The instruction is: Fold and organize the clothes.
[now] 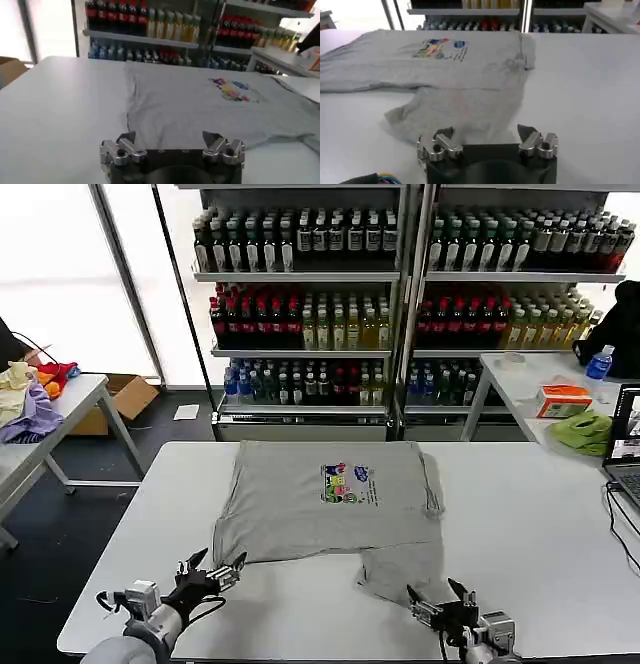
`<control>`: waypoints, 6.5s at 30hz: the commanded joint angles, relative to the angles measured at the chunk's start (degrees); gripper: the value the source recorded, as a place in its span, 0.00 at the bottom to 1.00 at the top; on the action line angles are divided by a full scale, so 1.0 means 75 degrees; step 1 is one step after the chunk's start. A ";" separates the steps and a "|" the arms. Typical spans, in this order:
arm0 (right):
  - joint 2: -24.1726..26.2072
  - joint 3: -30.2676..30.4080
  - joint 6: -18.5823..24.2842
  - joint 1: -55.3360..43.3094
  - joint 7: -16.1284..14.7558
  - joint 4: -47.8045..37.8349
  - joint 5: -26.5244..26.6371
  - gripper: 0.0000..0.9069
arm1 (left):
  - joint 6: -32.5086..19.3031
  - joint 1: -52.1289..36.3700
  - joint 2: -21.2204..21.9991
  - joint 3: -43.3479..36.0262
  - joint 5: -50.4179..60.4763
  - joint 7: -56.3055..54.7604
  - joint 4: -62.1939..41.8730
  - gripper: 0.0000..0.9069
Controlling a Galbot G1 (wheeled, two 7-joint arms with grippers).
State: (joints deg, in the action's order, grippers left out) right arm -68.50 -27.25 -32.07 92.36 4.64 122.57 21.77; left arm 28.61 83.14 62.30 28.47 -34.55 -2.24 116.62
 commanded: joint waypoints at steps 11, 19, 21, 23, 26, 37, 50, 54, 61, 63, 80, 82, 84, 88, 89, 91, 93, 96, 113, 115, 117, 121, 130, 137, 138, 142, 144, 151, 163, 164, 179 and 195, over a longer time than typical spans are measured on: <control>-0.0140 0.0188 -0.0158 -0.0005 0.0024 -0.0247 0.0073 0.00 | -0.0157 -0.0273 -0.0088 -0.0212 0.0117 0.0082 -0.0868 0.32; -0.0164 0.0074 -0.0152 0.0097 0.0004 -0.0163 0.0298 0.00 | -0.0360 -0.0244 0.0148 -0.0232 0.0165 -0.0027 -0.1061 0.01; -0.0200 -0.0005 -0.0151 0.0197 -0.0013 -0.0118 0.0396 0.00 | -0.0403 -0.0308 0.0229 -0.0257 0.0173 -0.0032 -0.1109 0.01; -0.0241 -0.0063 -0.0146 0.0305 -0.0046 -0.0092 0.0415 0.00 | -0.0443 -0.0371 0.0289 -0.0278 0.0173 -0.0039 -0.1183 0.01; -0.0269 -0.0126 -0.0143 0.0350 -0.0047 -0.0093 0.0564 0.00 | -0.0513 -0.0389 0.0329 -0.0311 0.0184 -0.0032 -0.1288 0.01; -0.0188 -0.0243 0.0217 0.0549 -0.0508 0.0217 0.0711 0.00 | -0.0665 0.0127 0.0649 -0.0122 0.0158 -0.0096 -0.0742 0.01; 0.0104 -0.0751 0.0835 0.2420 -0.0965 0.1213 0.0677 0.00 | 0.0035 0.1157 0.1155 0.0434 0.0337 -0.0448 0.0871 0.01; 0.0168 -0.1176 0.0874 0.2984 -0.1359 0.1609 0.0616 0.00 | 0.0189 0.1592 0.1356 0.0693 0.0415 -0.0571 0.1402 0.01; 0.0275 -0.1552 0.0715 0.3427 -0.1930 0.1912 0.0483 0.00 | 0.0269 0.2381 0.1475 0.0929 0.0831 -0.0505 0.1963 0.01; 0.0319 -0.1580 0.0629 0.3395 -0.2141 0.1921 0.0411 0.00 | 0.0284 0.2456 0.1465 0.0919 0.0942 -0.0455 0.1996 0.01; -0.0090 -0.1116 0.2078 0.0366 -0.0946 0.1025 0.1450 0.00 | 0.0427 0.0822 0.0381 0.0852 -0.0192 -0.0247 0.1191 0.01; -0.0047 -0.1076 0.2069 0.0013 -0.0817 0.0888 0.1481 0.00 | 0.0427 0.0569 0.0170 0.0800 -0.0346 -0.0229 0.1077 0.01; 0.0011 -0.0976 0.2041 -0.0465 -0.0767 0.0626 0.1476 0.00 | 0.0437 0.0202 0.0024 0.0731 -0.0504 -0.0226 0.0856 0.01; 0.0030 -0.0612 0.1953 -0.1392 -0.0604 0.0037 0.1316 0.00 | 0.0448 -0.0617 -0.0189 0.0517 -0.0573 -0.0228 0.0259 0.01; 0.0024 -0.0551 0.1950 -0.1431 -0.0578 -0.0037 0.1257 0.00 | 0.0450 -0.0688 -0.0210 0.0468 -0.0590 -0.0228 0.0178 0.01; 0.0017 -0.0272 0.1955 -0.1954 -0.0492 -0.0301 0.1161 0.00 | 0.0448 -0.1102 -0.0271 0.0421 -0.0683 -0.0163 -0.0073 0.01; -0.0047 0.0049 0.1964 -0.2470 -0.0314 -0.0629 0.1030 0.00 | 0.0459 -0.1583 -0.0344 0.0390 -0.0765 -0.0068 -0.0440 0.01; -0.0122 0.0318 0.1941 -0.2960 -0.0083 -0.1026 0.0751 0.00 | 0.0467 -0.1930 -0.0478 0.0232 -0.0807 0.0029 -0.0787 0.01; -0.0444 0.1163 0.1415 -0.4079 -0.0173 -0.3035 -0.0572 1.00 | 0.0485 -0.3006 -0.0017 -0.0337 -0.0270 0.0315 -0.2665 1.00; -0.0491 0.1118 0.1414 -0.4018 -0.0156 -0.2934 -0.0571 1.00 | 0.0483 -0.2906 -0.0078 -0.0235 -0.0252 0.0375 -0.2494 1.00; -0.0510 0.1064 0.1417 -0.3929 -0.0085 -0.2770 -0.0477 1.00 | 0.0427 -0.2800 -0.0119 -0.0133 -0.0229 0.0358 -0.2375 1.00; -0.0509 0.0820 0.1391 -0.3648 0.0055 -0.2254 -0.0036 1.00 | 0.0345 -0.2554 -0.0166 0.0212 -0.0233 0.0325 -0.2012 1.00; -0.0276 0.0014 0.1542 -0.2406 0.0430 -0.1013 -0.1399 1.00 | 0.0336 -0.0984 -0.0031 0.0456 -0.0139 0.0061 -0.0569 1.00; -0.0344 0.0058 0.1007 -0.1462 0.0891 -0.0717 -0.1475 1.00 | 0.0258 -0.0677 0.0292 0.0245 0.0034 0.0025 -0.0671 1.00; -0.0400 0.0120 0.0977 -0.1464 0.0962 -0.0778 -0.1452 1.00 | 0.0259 -0.0702 0.0313 0.0194 0.0034 0.0037 -0.0719 1.00; -0.0546 0.0304 0.0783 -0.1652 0.1233 -0.0964 -0.1046 1.00 | 0.0254 -0.0916 0.0473 0.0044 0.0045 0.0101 -0.1019 1.00; -0.0546 0.0347 0.0735 -0.1759 0.1240 -0.1091 -0.0949 1.00 | 0.0234 -0.0999 0.0481 0.0036 0.0042 0.0132 -0.1134 1.00; -0.0546 0.0619 0.0848 -0.2143 0.1194 -0.1673 -0.0946 0.00 | 0.0110 -0.1303 0.0504 0.0019 -0.0042 0.0164 -0.1478 1.00; -0.0674 0.0913 0.0709 -0.2304 0.1220 -0.2085 -0.0961 0.00 | -0.0050 -0.1477 0.0528 -0.0065 -0.0138 0.0258 -0.1935 0.00; -0.0636 0.0926 0.0670 -0.2293 0.1224 -0.2117 -0.0913 0.00 | -0.0101 -0.1462 0.0522 -0.0079 -0.0130 0.0280 -0.1944 0.00; -0.0410 0.0550 0.0627 -0.1974 0.0964 -0.1846 0.0004 0.00 | -0.0265 -0.1130 0.0772 0.0117 -0.0096 0.0296 -0.1673 0.00; -0.0255 -0.0004 0.0511 -0.0008 0.0778 0.0109 0.0284 0.00 | 0.0133 0.0806 0.1266 0.1019 0.0946 0.0704 -0.0032 0.00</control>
State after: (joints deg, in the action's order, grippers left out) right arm -70.59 -26.48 -28.06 86.77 10.58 118.13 23.02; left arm 28.46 83.25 70.34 33.50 -30.87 2.00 111.66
